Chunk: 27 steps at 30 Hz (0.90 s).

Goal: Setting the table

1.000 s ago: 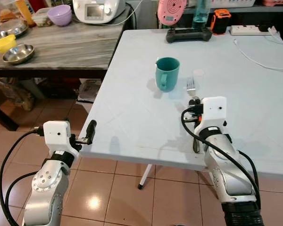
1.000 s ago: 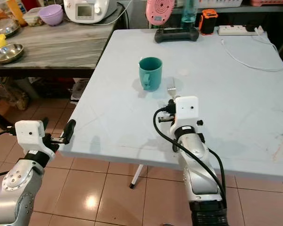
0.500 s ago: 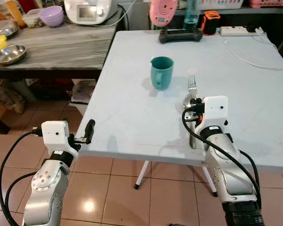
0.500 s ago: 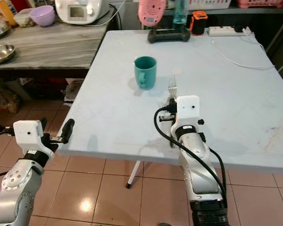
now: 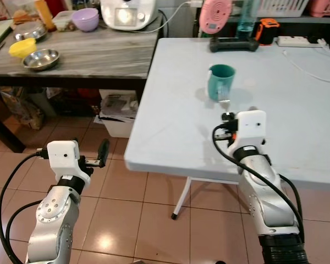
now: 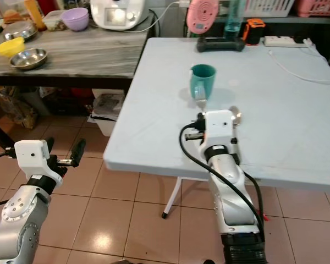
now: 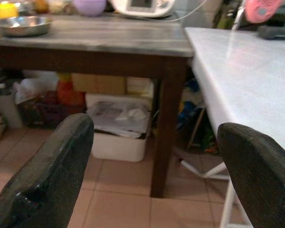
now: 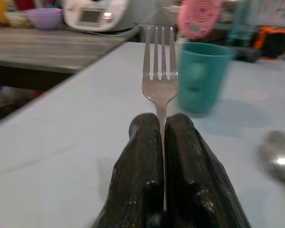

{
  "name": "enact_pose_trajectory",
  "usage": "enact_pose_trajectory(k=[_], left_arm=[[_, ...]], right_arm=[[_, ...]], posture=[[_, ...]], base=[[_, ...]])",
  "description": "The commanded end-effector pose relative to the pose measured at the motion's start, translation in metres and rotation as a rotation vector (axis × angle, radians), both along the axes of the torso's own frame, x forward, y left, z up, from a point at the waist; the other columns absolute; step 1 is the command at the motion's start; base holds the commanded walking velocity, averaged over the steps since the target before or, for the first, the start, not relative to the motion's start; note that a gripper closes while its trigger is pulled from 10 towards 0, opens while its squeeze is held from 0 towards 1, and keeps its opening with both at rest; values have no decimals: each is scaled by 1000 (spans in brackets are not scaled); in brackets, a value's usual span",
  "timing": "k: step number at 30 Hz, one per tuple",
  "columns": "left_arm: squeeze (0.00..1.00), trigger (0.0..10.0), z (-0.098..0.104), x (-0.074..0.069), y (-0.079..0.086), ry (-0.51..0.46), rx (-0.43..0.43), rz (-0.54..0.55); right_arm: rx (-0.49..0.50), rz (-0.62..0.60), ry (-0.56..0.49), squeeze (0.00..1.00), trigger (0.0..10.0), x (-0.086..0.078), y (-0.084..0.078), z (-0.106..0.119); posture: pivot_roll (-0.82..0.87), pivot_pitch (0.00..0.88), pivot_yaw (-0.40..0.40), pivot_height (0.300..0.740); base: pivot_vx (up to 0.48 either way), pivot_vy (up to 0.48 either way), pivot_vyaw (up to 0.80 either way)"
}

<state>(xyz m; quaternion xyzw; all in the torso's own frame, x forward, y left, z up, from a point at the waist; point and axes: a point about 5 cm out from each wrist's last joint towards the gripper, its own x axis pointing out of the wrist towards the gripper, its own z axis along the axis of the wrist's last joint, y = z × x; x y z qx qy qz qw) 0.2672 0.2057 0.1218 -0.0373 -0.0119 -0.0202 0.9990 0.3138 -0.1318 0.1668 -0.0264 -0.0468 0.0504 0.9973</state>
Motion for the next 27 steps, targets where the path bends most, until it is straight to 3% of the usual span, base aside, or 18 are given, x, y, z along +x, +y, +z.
enact_pose_trajectory(k=[1,21,27], left_arm=[[0,10000,2,-1,-1,-13,1,5],[0,10000,0,-2,-9,-34,-18,49],[0,10000,0,-2,-11,-35,-20,45]], right_arm=[[-5,3,-29,0,10000,1,1,6],[-7,-17,-47,0,10000,7,-1,9],[-7,-22,-50,0,10000,7,-1,9]], posture=[[-104,106,91,740],[-92,103,96,740],[-90,102,98,740]], base=[[0,480,0],[0,480,0],[0,480,-630]])
